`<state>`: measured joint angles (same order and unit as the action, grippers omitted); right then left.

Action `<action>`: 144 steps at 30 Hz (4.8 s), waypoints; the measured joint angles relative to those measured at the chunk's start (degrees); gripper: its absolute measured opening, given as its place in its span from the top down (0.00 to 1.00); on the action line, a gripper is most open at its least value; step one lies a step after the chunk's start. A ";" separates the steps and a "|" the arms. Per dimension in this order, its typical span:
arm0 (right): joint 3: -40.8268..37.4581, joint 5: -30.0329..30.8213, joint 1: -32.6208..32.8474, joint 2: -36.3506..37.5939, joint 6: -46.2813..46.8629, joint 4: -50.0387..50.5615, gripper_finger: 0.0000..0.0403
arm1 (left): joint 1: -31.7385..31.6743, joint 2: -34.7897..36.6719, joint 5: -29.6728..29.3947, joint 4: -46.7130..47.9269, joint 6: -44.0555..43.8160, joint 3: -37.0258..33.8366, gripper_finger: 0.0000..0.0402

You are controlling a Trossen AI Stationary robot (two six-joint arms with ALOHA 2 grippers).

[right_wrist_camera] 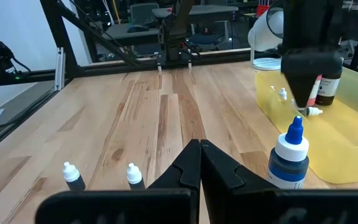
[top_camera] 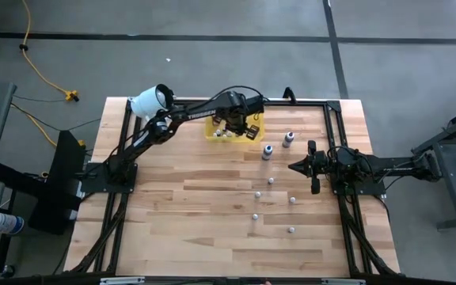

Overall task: Pick & Place food coloring
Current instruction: Put the small green food coloring bottle into the yellow container, then put the large blue food coloring bottle into the yellow container

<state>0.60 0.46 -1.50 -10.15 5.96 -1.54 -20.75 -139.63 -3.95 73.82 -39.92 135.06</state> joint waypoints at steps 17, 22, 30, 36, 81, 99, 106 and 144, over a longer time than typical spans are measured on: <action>0.00 -0.01 -0.01 -0.02 0.01 0.02 1.00 | 0.17 -2.38 0.33 1.20 -0.43 -0.15 0.94; 0.01 0.00 -0.01 -0.02 0.01 0.02 1.00 | 0.07 -2.38 0.31 1.10 -0.43 -0.15 0.87; 0.00 0.01 0.00 -0.02 0.02 0.02 1.00 | 0.02 -2.36 0.35 1.11 0.72 -0.15 0.77; 0.01 -0.01 -0.01 -0.02 0.00 0.02 1.00 | 0.00 -2.36 0.33 1.09 0.79 -0.15 0.76; 0.00 0.00 0.00 0.00 0.00 -0.02 1.00 | 14.56 17.08 -9.95 -15.57 32.68 -0.07 0.75; 0.02 -0.01 0.00 -0.04 0.01 -0.01 1.00 | 13.64 25.70 -4.52 -5.52 46.08 -2.60 1.00; 0.01 0.01 -0.01 0.02 0.01 0.02 1.00 | 13.60 43.01 -0.86 -19.35 50.16 -29.35 1.00; 0.02 -0.01 0.00 0.02 0.00 0.02 1.00 | 8.83 126.61 12.38 -70.42 31.46 -123.19 1.00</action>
<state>0.62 0.45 -1.50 -10.13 5.96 -1.52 -11.92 -13.02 8.44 3.40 -8.46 11.87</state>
